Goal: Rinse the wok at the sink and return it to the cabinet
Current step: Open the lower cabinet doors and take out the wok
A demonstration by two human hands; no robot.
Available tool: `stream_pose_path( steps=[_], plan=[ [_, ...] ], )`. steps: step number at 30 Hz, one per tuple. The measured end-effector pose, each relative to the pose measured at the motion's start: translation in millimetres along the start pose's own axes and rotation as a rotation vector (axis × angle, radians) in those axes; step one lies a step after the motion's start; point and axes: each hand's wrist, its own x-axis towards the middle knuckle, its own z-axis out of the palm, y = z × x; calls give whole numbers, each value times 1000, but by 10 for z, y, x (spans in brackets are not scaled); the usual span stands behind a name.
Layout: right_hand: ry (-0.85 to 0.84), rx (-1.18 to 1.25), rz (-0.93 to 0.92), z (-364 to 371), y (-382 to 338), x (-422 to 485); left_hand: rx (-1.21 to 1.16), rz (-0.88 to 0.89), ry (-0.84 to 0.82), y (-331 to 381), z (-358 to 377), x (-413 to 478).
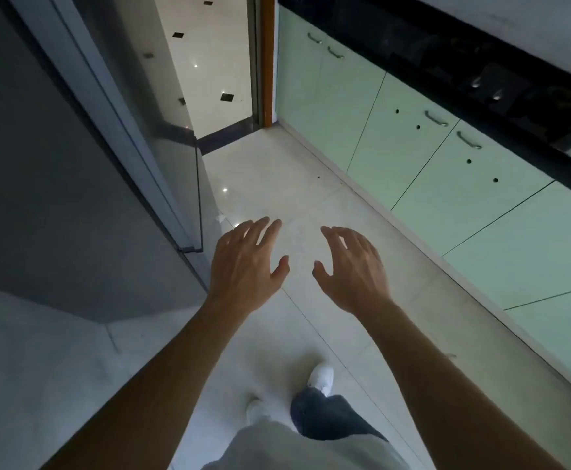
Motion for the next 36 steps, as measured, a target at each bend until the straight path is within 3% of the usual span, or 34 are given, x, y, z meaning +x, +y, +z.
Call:
stream_pose_path(
  steps=[9, 26, 36],
  plan=[
    [38, 28, -11, 111, 257, 664, 14, 16, 30, -42, 224, 730],
    [39, 14, -95, -168, 1369, 2764, 17, -62, 61, 531, 439, 2981],
    [15, 45, -71, -12, 1503, 3688, 15, -63, 26, 329, 635, 3886]
  ],
)
